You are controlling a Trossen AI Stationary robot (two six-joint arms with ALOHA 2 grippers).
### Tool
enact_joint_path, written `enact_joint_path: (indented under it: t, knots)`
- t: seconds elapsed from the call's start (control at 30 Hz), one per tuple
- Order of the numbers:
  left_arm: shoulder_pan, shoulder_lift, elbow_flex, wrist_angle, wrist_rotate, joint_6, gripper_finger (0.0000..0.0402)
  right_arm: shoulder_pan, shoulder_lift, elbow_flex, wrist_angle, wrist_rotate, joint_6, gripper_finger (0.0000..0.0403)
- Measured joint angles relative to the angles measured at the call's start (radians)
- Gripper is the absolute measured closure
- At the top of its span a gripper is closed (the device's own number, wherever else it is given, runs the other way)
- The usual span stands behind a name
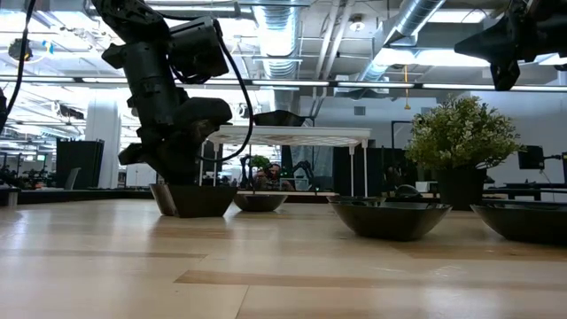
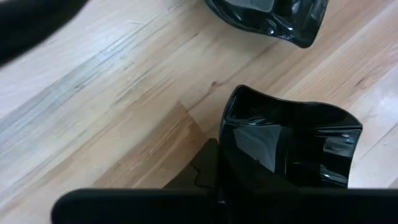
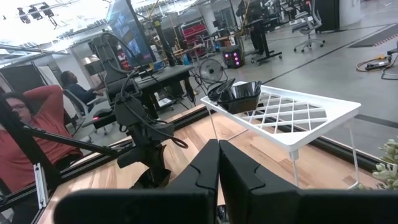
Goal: Pick & Place Mini shaped plates
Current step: Stack the distorted square-shaped plate on top of the distorted square-shaped plate on the shelf
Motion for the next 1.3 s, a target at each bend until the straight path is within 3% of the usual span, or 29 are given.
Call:
enact_joint_path:
  t: [0.43,0.67,0.9,1.2,1.3]
  knots:
    - [0.0,-0.02,0.0,-0.006,0.015,0.0,0.0397,0.0,0.0,0.0,0.0,0.0,0.0,0.0397]
    - [0.0,-0.134,-0.001,-0.012,0.026,0.015,0.0398,0.0,0.0,0.0,-0.001,0.0,0.0,0.0397]
    - [-0.024,-0.291,-0.001,0.008,0.057,0.13,0.0398,0.0,0.0,0.0,0.0,0.0,0.0,0.0397]
    - [-0.061,-0.361,0.0,0.276,0.059,0.426,0.0398,0.0,0.0,0.0,-0.001,0.0,0.0,0.0397]
    - [-0.061,-0.361,0.0,0.381,0.062,0.455,0.0398,0.0,0.0,0.0,0.0,0.0,0.0,0.0397]
